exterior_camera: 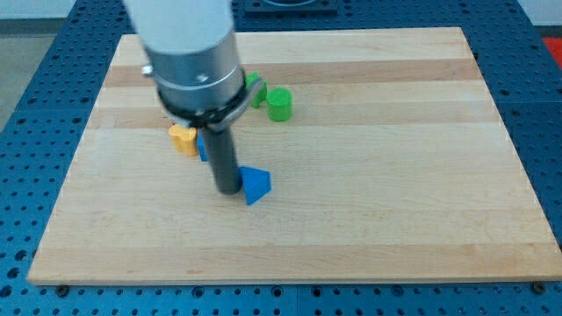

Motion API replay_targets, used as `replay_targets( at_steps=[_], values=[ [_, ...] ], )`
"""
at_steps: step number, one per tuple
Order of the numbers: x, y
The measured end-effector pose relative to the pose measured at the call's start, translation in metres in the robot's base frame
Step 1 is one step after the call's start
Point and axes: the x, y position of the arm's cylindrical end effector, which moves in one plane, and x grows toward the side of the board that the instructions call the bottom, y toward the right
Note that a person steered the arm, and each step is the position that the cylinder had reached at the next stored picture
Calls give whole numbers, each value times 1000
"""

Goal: Push the blue cube to the left of the blue triangle

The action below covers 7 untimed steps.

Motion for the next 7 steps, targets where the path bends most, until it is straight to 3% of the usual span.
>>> replay_targets(
  at_steps=[1,5,6,7],
  values=[
    [-38,24],
    [-93,-68],
    [-62,-101],
    [-39,-92]
  ],
)
